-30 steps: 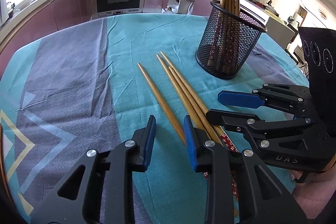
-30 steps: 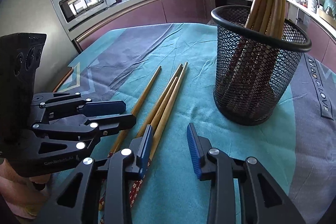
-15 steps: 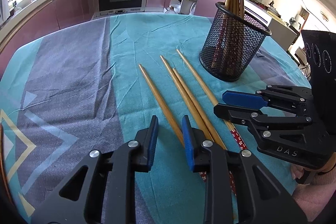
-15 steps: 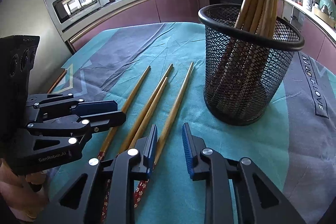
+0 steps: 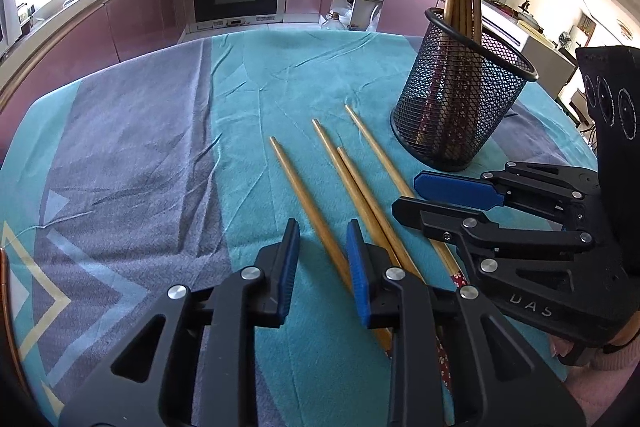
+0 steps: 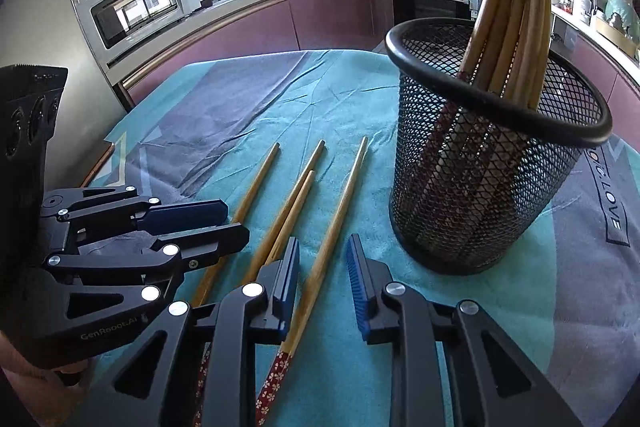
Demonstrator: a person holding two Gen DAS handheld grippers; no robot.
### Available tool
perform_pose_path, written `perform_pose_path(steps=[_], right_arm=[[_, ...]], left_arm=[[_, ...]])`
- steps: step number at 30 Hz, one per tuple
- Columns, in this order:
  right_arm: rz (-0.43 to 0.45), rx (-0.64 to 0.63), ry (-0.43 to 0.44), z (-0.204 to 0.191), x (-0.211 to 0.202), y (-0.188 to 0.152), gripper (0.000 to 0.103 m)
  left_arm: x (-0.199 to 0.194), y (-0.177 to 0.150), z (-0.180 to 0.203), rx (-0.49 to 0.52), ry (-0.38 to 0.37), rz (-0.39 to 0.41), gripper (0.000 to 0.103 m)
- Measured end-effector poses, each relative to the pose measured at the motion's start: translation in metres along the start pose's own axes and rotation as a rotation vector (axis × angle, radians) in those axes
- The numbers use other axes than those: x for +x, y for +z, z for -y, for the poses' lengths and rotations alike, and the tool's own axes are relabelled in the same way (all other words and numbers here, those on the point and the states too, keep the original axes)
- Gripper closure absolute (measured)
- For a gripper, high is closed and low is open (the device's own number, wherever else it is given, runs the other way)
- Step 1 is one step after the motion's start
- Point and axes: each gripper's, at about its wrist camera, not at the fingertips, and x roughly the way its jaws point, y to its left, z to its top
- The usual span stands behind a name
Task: Organize utensils
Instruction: 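Lower the left tool onto another chopstick and close its fingers, then lift the chopstick upright with the left tool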
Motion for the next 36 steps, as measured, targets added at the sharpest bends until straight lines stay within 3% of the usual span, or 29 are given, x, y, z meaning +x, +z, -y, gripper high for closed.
perform_pose_path(steps=[9, 14, 21, 36], right_arm=[[0.001, 0.008, -0.009, 0.002, 0.003, 0.004, 0.082], [0.001, 0.026, -0.016, 0.006, 0.004, 0.006, 0.092], [0.005, 0.047, -0.008, 0.01, 0.003, 0.005, 0.095], [0.02, 0.063, 0.039, 0.009, -0.009, 0.002, 0.098]], left_arm=[[0.004, 0.004, 0.001, -0.004, 0.003, 0.003, 0.079], [0.006, 0.006, 0.002, -0.003, 0.008, 0.003, 0.079], [0.007, 0.006, 0.001, -0.026, 0.014, 0.002, 0.088], [0.005, 0.003, -0.004, -0.074, 0.015, 0.004, 0.095]])
